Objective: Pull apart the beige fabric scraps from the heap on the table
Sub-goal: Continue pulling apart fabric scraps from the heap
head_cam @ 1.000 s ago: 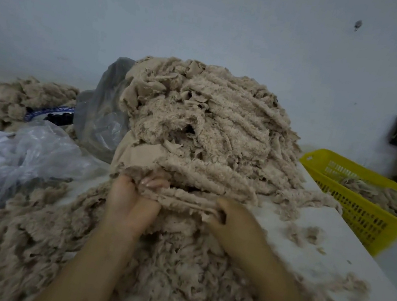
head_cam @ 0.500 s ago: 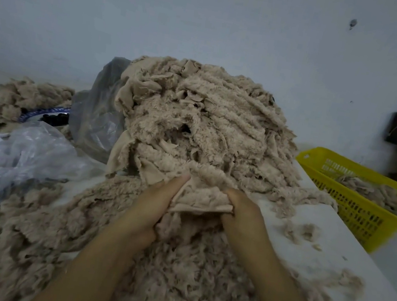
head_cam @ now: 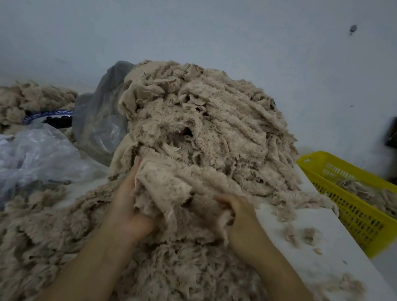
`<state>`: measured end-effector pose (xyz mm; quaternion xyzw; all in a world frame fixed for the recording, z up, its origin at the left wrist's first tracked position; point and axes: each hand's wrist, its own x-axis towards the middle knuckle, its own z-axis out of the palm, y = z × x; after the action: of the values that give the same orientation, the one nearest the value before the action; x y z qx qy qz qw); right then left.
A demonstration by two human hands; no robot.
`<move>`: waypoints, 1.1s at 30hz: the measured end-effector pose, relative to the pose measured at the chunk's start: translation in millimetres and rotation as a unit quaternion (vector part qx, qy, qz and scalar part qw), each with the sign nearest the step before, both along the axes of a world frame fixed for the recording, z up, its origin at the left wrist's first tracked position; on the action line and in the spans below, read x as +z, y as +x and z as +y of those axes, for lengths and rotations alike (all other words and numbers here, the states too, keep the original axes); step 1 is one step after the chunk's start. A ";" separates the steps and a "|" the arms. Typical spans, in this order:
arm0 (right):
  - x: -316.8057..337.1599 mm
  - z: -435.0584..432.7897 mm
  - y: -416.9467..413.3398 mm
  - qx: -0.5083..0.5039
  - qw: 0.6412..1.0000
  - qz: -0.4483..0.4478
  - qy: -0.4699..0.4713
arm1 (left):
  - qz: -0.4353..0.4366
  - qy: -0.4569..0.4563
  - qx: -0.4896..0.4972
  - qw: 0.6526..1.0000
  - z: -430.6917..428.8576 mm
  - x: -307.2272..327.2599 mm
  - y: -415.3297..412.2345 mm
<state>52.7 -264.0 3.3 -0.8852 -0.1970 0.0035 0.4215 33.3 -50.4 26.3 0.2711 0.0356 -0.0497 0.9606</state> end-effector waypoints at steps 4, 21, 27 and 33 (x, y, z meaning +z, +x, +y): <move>-0.4 8.2 -5.5 0.116 0.992 0.009 -0.059 | -0.055 -0.020 0.008 0.998 -0.5 4.3 -0.2; -3.5 31.2 -11.5 -0.035 0.994 -0.100 0.027 | -0.013 0.021 0.014 1.000 -20.5 3.4 -1.8; -0.4 24.6 -5.1 -0.090 0.977 -0.191 0.032 | -0.008 -0.006 0.027 1.000 -13.9 3.7 0.0; 4.7 -3.2 0.5 -0.297 0.933 -0.086 0.183 | -0.070 -0.045 0.076 0.994 1.6 12.0 1.8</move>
<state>53.2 -267.1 8.0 -0.8076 0.0422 -0.2337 0.5399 35.1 -48.9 38.3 0.2267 -0.0133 0.0410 0.9730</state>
